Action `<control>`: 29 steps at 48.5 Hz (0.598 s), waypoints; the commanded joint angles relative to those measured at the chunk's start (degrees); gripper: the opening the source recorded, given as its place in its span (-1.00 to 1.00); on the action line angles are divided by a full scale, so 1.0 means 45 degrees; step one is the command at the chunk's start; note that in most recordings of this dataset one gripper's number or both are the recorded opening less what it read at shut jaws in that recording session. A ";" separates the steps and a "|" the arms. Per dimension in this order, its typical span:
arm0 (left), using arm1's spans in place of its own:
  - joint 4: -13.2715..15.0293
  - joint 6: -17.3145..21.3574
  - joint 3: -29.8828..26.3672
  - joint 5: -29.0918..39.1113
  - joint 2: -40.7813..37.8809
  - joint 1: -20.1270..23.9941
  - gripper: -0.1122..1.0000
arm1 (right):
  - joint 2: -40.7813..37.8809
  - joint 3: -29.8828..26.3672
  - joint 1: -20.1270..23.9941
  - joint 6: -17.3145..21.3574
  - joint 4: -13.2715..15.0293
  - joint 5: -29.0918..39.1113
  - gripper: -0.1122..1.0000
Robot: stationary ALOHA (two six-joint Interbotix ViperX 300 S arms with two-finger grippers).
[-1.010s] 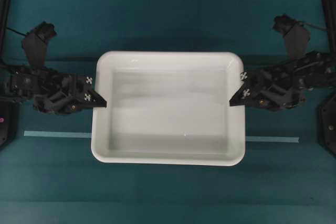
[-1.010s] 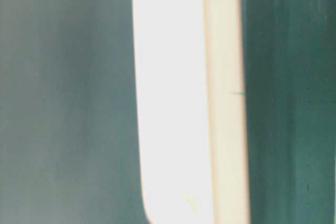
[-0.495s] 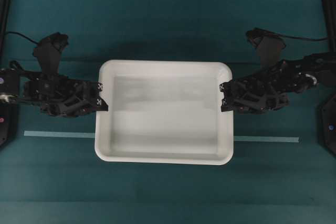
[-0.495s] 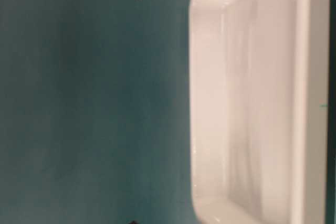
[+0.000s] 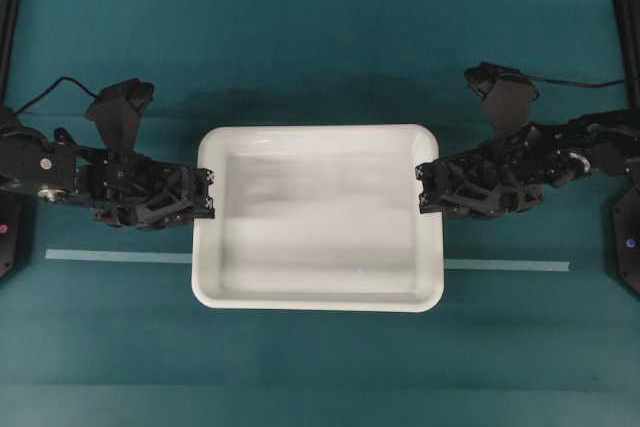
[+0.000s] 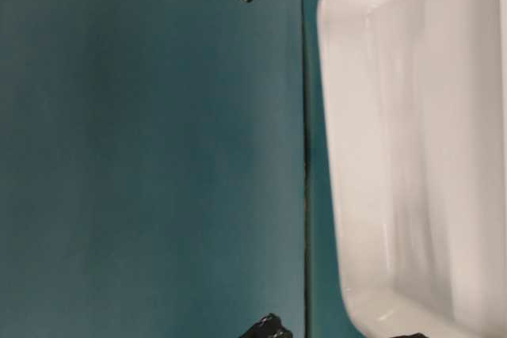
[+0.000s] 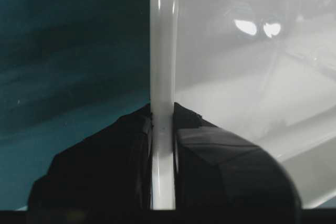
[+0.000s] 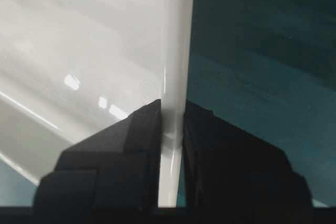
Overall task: Lift the white case with both hands.
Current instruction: 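Hold the tray rims briefly, then open both grippers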
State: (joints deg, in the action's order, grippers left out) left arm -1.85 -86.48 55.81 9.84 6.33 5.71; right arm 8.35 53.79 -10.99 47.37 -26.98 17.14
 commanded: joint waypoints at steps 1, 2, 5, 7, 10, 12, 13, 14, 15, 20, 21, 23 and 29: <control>-0.0039 -0.0039 0.0488 0.0176 -0.0469 0.0137 -0.72 | -0.0488 0.0684 -0.0039 -0.0254 0.0078 -0.0117 -0.64; -0.0039 -0.0039 0.0508 0.0176 -0.0469 0.0137 -0.72 | -0.0547 0.0703 -0.0039 -0.0234 0.0078 -0.0176 -0.64; -0.0039 -0.0039 0.0625 0.0156 -0.0410 0.0137 -0.72 | -0.0723 0.0723 -0.0020 -0.0254 0.0078 -0.0313 -0.64; -0.0039 -0.0039 0.0703 0.0176 -0.0391 0.0137 -0.72 | -0.0840 0.0723 -0.0020 -0.0234 0.0078 -0.0391 -0.64; -0.0039 -0.0039 0.0859 0.0176 -0.0313 0.0137 -0.72 | -0.1016 0.0684 -0.0020 -0.0254 0.0078 -0.0449 -0.64; -0.0039 -0.0039 0.0918 0.0176 -0.0215 0.0117 -0.72 | -0.1113 0.0684 -0.0020 -0.0254 0.0078 -0.0469 -0.64; -0.0039 -0.0039 0.0957 0.0176 -0.0176 0.0137 -0.72 | -0.1113 0.0684 -0.0020 -0.0254 0.0059 -0.0469 -0.64; -0.0039 -0.0020 0.0977 0.0176 -0.0117 0.0137 -0.72 | -0.1113 0.0684 -0.0020 -0.0254 0.0078 -0.0469 -0.64; -0.0039 0.0000 0.0977 0.0176 -0.0059 0.0137 -0.72 | -0.1113 0.0664 -0.0020 -0.0254 0.0078 -0.0488 -0.64; -0.0039 0.0020 0.1055 0.0176 0.0078 0.0137 -0.72 | -0.1113 0.0664 -0.0020 -0.0234 0.0078 -0.0410 -0.64; -0.0039 0.0020 0.1074 0.0176 0.0078 0.0137 -0.72 | -0.1113 0.0684 -0.0020 -0.0234 0.0059 -0.0391 -0.64; -0.0039 0.0039 0.1094 0.0156 0.0078 0.0137 -0.72 | -0.1113 0.0664 -0.0020 -0.0234 0.0039 -0.0352 -0.64; -0.0039 0.0234 0.1113 -0.0098 0.0078 0.0117 -0.72 | -0.1113 0.0664 -0.0020 -0.0234 -0.0293 -0.0156 -0.64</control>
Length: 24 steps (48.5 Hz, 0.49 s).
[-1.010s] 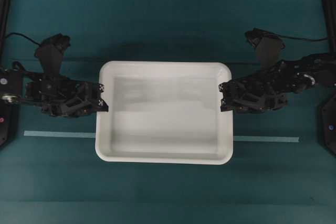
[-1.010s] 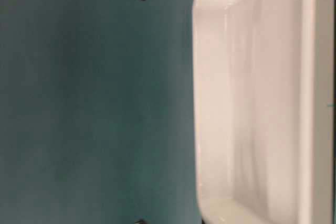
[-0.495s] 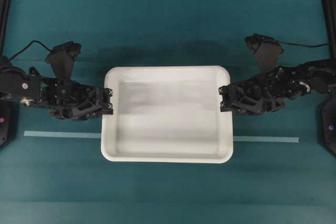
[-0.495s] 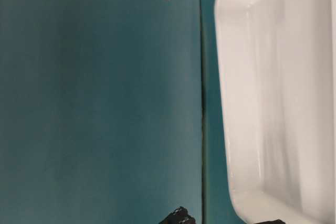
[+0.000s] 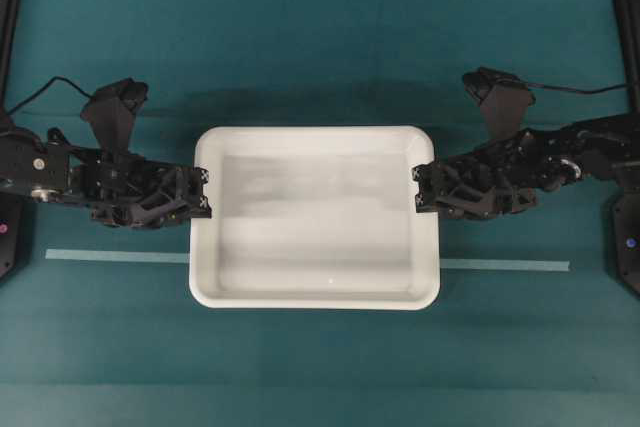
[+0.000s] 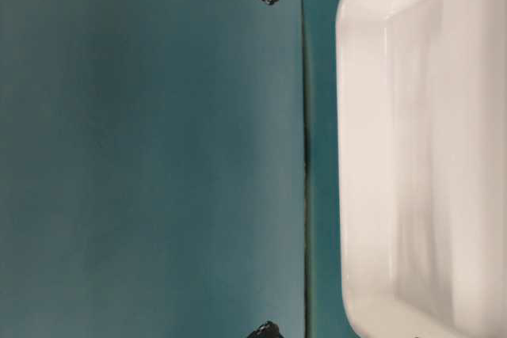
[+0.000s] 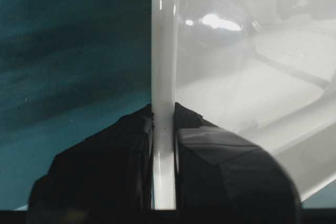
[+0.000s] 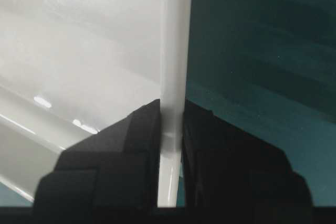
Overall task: Lift the white case with both hands.
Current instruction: 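Hold the tray rims briefly, then open both grippers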
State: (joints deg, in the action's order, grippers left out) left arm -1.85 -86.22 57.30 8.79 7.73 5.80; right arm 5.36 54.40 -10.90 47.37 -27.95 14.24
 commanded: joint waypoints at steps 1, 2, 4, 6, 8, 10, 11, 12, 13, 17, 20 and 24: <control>-0.0039 0.0254 0.0781 0.0039 -0.0234 0.0117 -0.72 | -0.0449 0.0527 -0.0020 -0.0234 -0.0078 0.0488 -0.64; -0.0039 0.0313 0.0781 -0.0059 -0.0234 0.0117 -0.72 | -0.0449 0.0527 -0.0020 -0.0215 -0.0098 0.0488 -0.64; -0.0039 0.0430 0.0742 -0.0215 -0.0293 0.0117 -0.72 | -0.0449 0.0527 -0.0020 -0.0234 -0.0117 0.0488 -0.64; -0.0039 0.0469 0.0703 -0.0293 -0.0313 0.0117 -0.72 | -0.0449 0.0508 -0.0020 -0.0234 -0.0098 0.0488 -0.62; -0.0039 0.0469 0.0684 -0.0332 -0.0352 0.0117 -0.72 | -0.0469 0.0469 -0.0020 -0.0234 -0.0117 0.0469 -0.57; -0.0039 0.0469 0.0645 -0.0352 -0.0371 0.0117 -0.72 | -0.0488 0.0410 0.0000 -0.0234 -0.0098 0.0469 -0.49; -0.0039 0.0469 0.0645 -0.0352 -0.0371 0.0098 -0.72 | -0.0488 0.0391 0.0000 -0.0234 -0.0117 0.0469 -0.44; -0.0039 0.0469 0.0625 -0.0352 -0.0371 0.0117 -0.72 | -0.0508 0.0371 0.0020 -0.0234 -0.0098 0.0469 -0.37; -0.0039 0.0469 0.0625 -0.0371 -0.0371 0.0117 -0.72 | -0.0508 0.0332 0.0039 -0.0234 -0.0098 0.0469 -0.29; -0.0039 0.0469 0.0605 -0.0527 -0.0371 0.0117 -0.70 | -0.0508 0.0254 0.0059 -0.0254 -0.0098 0.0391 0.04; -0.0039 0.0469 0.0566 -0.0762 -0.0371 0.0117 -0.61 | -0.0469 0.0215 0.0059 -0.0293 -0.0039 0.0215 0.31; -0.0039 0.0449 0.0469 -0.1230 -0.0352 0.0117 -0.37 | -0.0352 0.0195 0.0059 -0.0352 0.0059 0.0059 0.54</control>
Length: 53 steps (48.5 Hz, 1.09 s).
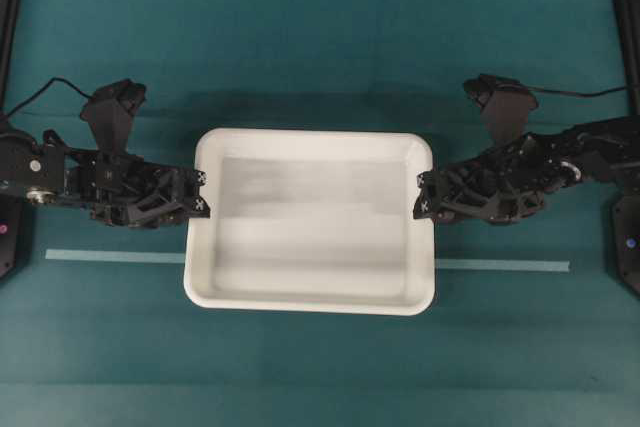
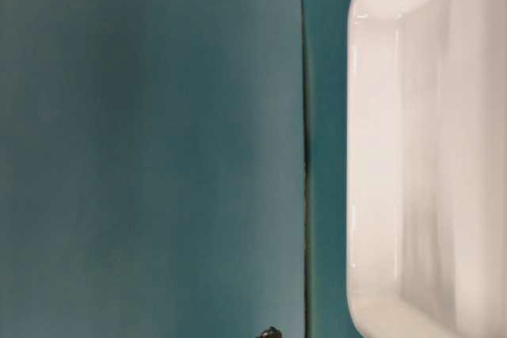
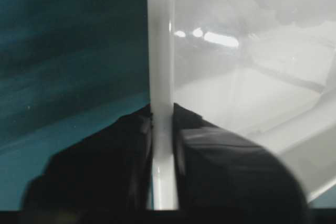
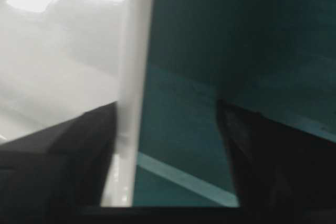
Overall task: Lift the white case with both hands.
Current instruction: 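Hold the tray rims briefly, then open both grippers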
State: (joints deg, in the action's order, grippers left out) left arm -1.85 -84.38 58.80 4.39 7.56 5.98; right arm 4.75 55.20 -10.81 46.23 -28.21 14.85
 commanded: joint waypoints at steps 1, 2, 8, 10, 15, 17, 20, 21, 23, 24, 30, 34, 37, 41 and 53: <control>-0.0039 0.0039 0.0098 -0.0352 -0.0293 0.0078 -0.29 | -0.0176 0.0020 0.0039 -0.0098 0.0098 -0.0098 0.58; -0.0020 0.0039 0.0039 -0.0449 -0.0293 0.0078 -0.19 | -0.0156 0.0000 0.0039 -0.0117 0.0117 -0.0098 0.61; -0.0020 0.0039 -0.0293 -0.0684 -0.0352 0.0078 0.46 | 0.0117 0.0000 0.0039 -0.0117 0.0137 -0.0059 0.68; -0.0039 0.0059 -0.0391 -0.0684 -0.0371 0.0078 0.69 | 0.0215 0.0020 0.0039 -0.0117 0.0137 -0.0059 0.68; -0.0020 0.0098 -0.0566 -0.0645 -0.0332 0.0059 0.97 | 0.0508 0.0020 0.0039 -0.0137 0.0156 -0.0059 0.68; -0.0020 0.0098 -0.0625 -0.0645 -0.0313 0.0039 0.96 | 0.0625 0.0039 0.0039 -0.0176 0.0137 -0.0059 0.68; -0.0039 0.0098 -0.0664 -0.0645 -0.0293 0.0000 0.93 | 0.0820 0.0039 0.0039 -0.0215 0.0137 -0.0059 0.68; -0.0020 0.0098 -0.0684 -0.0645 -0.0273 0.0000 0.93 | 0.0898 0.0039 0.0039 -0.0234 0.0156 -0.0059 0.68; -0.0039 0.0098 -0.0723 -0.0605 -0.0137 -0.0020 0.92 | 0.1035 0.0039 0.0039 -0.0254 0.0137 -0.0059 0.69; -0.0039 0.0078 -0.0723 -0.0586 -0.0098 -0.0020 0.92 | 0.1133 0.0039 0.0039 -0.0293 0.0137 -0.0059 0.69; -0.0020 0.0078 -0.0703 -0.0098 0.0469 -0.0020 0.93 | 0.1621 0.0059 0.0039 -0.0508 0.0176 -0.0039 0.69; -0.0039 0.0195 -0.0664 0.0488 0.0957 -0.0078 0.93 | 0.2070 0.0039 0.0039 -0.0586 0.0176 0.0000 0.69; -0.0039 0.0371 -0.0625 0.1055 0.1562 -0.0176 0.93 | 0.2480 0.0000 0.0039 -0.0703 0.0234 0.0020 0.69; -0.0039 0.0859 -0.0703 0.1621 0.2402 -0.0332 0.93 | 0.3203 -0.0020 0.0078 -0.0996 0.0547 -0.0020 0.69; -0.0039 0.2930 -0.0918 0.2129 0.4531 -0.0527 0.92 | 0.5098 -0.0039 0.0078 -0.2793 0.1152 -0.0313 0.69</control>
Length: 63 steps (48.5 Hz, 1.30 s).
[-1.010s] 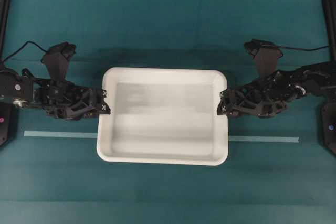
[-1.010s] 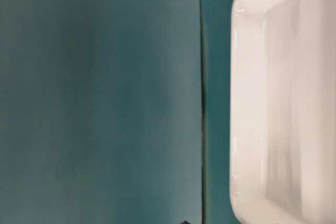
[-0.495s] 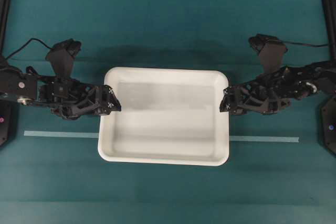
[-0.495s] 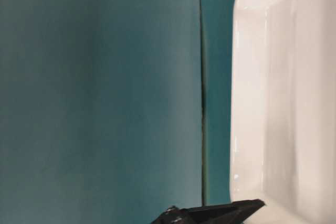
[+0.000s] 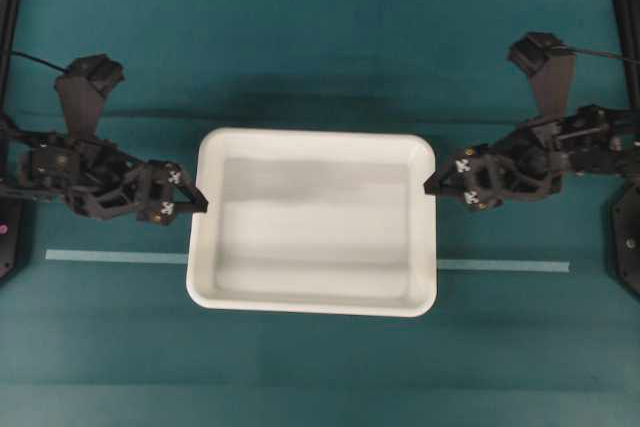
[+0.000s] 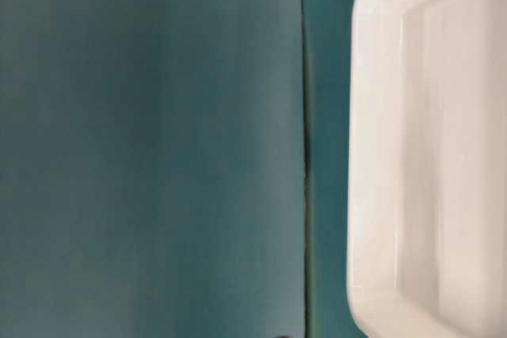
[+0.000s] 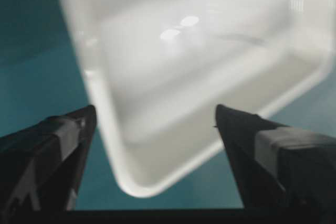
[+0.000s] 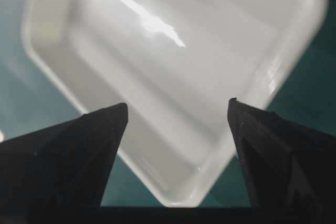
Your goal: Lift the white case with both hands.
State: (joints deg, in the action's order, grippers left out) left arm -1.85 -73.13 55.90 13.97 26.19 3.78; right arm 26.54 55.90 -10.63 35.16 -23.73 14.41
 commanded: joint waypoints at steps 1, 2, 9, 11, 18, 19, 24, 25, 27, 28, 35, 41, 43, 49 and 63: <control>-0.0020 0.0586 -0.0273 0.0000 0.0508 -0.0059 0.92 | 0.0391 -0.0195 0.0039 -0.0508 0.0195 -0.0273 0.69; -0.0039 0.0781 -0.0293 0.0000 0.0645 -0.0059 0.92 | 0.0527 -0.0195 0.0039 -0.0742 0.0234 -0.0293 0.69; -0.0039 0.2207 -0.0449 -0.0020 0.1309 -0.0078 0.91 | 0.1523 -0.0176 0.0039 -0.2402 0.0430 -0.0605 0.69; -0.0039 0.2539 -0.0508 -0.0020 0.1426 -0.0098 0.91 | 0.1758 -0.0156 0.0059 -0.2871 0.0430 -0.0684 0.69; -0.0039 0.3691 -0.0898 -0.0469 0.1738 -0.0098 0.90 | 0.2539 -0.0137 0.0117 -0.4258 0.0430 -0.0742 0.69; -0.0039 0.3848 -0.0937 -0.0566 0.1758 -0.0098 0.90 | 0.2656 -0.0137 0.0117 -0.4434 0.0430 -0.0742 0.69; -0.0020 0.4824 -0.1035 -0.1035 0.1836 -0.0137 0.88 | 0.3203 -0.0137 0.0195 -0.5234 0.0430 -0.0742 0.69; -0.0039 0.5020 -0.1035 -0.1113 0.1855 -0.0137 0.88 | 0.3320 -0.0137 0.0215 -0.5371 0.0430 -0.0742 0.69; -0.0039 0.5566 -0.1016 -0.1289 0.1914 -0.0195 0.87 | 0.3516 -0.0137 0.0254 -0.5645 0.0430 -0.0742 0.69; -0.0039 0.5820 -0.1016 -0.1367 0.1934 -0.0215 0.86 | 0.3633 -0.0137 0.0273 -0.5781 0.0430 -0.0762 0.69; -0.0039 0.7578 -0.0977 -0.1797 0.2129 -0.0391 0.85 | 0.4531 -0.0117 0.0508 -0.6758 0.0430 -0.0859 0.69; -0.0039 0.9043 -0.0898 -0.1895 0.2461 -0.0508 0.85 | 0.5234 -0.0059 0.0645 -0.7383 0.0430 -0.0840 0.69; -0.0020 0.9512 -0.0879 -0.1914 0.2637 -0.0508 0.85 | 0.5469 -0.0059 0.0684 -0.7539 0.0430 -0.0820 0.69; -0.0020 1.0586 -0.0840 -0.1914 0.3301 -0.0527 0.85 | 0.6211 -0.0059 0.0840 -0.7891 0.0430 -0.0781 0.69; -0.0039 1.1348 -0.0625 -0.1816 0.5195 -0.0566 0.85 | 0.7207 -0.0117 0.0859 -0.8145 0.0430 -0.0430 0.69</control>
State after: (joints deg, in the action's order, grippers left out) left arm -1.85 -22.32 53.70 5.98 48.43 1.49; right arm 58.97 56.16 -6.86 -1.05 -21.97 12.22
